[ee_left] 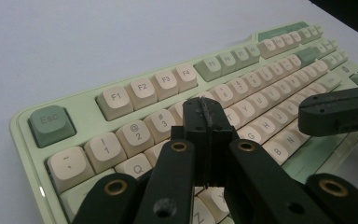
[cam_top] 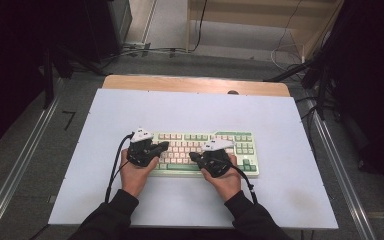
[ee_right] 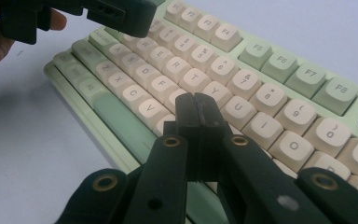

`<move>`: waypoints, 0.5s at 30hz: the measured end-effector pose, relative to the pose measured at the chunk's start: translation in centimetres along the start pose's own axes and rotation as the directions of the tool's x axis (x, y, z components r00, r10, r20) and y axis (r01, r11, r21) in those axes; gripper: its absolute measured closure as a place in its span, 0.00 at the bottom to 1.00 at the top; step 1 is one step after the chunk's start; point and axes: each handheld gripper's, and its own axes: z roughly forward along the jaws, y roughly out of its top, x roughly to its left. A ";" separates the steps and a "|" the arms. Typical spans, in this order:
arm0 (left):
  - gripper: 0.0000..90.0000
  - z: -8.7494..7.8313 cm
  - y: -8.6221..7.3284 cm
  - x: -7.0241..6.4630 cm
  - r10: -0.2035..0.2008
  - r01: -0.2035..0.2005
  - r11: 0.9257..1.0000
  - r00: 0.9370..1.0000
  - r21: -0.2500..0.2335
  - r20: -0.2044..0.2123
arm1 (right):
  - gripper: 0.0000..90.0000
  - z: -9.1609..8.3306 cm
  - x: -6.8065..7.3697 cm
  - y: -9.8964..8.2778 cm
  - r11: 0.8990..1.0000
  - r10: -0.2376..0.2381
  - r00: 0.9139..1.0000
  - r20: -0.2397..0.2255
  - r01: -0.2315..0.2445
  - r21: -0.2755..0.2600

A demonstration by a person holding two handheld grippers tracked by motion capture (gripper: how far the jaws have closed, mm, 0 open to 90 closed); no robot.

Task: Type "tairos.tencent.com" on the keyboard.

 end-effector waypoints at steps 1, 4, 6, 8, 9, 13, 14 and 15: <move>1.00 0.0 0.0 0.0 0.001 -0.001 1.000 1.000 0.001 0.001 | 0.98 -0.1 -0.1 0.0 1.000 0.002 1.000 0.001 -0.002 -0.002; 1.00 -0.1 0.0 -0.1 0.003 -0.003 1.000 1.000 0.001 0.004 | 0.98 -0.1 -0.2 0.1 1.000 0.004 1.000 0.004 -0.004 -0.005; 1.00 0.0 0.0 -0.2 0.005 -0.005 1.000 1.000 0.003 0.006 | 0.98 -0.2 -0.3 0.0 1.000 0.005 1.000 0.005 -0.005 -0.005; 1.00 0.0 -0.1 -0.3 0.008 -0.008 1.000 1.000 0.005 0.010 | 0.98 -0.2 -0.3 0.0 1.000 0.006 1.000 0.006 -0.006 -0.004; 1.00 0.0 -0.1 -0.3 0.009 -0.009 1.000 1.000 0.005 0.013 | 0.98 -0.2 -0.3 0.0 1.000 0.007 1.000 0.004 -0.007 -0.004; 1.00 0.0 -0.1 -0.7 0.015 -0.015 1.000 1.000 0.008 0.025 | 0.98 -0.3 -0.4 0.1 1.000 0.009 1.000 0.010 -0.009 -0.009; 1.00 0.0 -0.1 -0.8 0.018 -0.019 1.000 0.999 0.010 0.029 | 0.98 -0.3 -0.4 0.1 1.000 0.011 1.000 0.010 -0.011 -0.009; 1.00 0.0 -0.1 -0.9 0.019 -0.020 1.000 0.999 0.011 0.030 | 0.98 -0.3 -0.5 0.1 1.000 0.009 1.000 0.013 -0.009 -0.009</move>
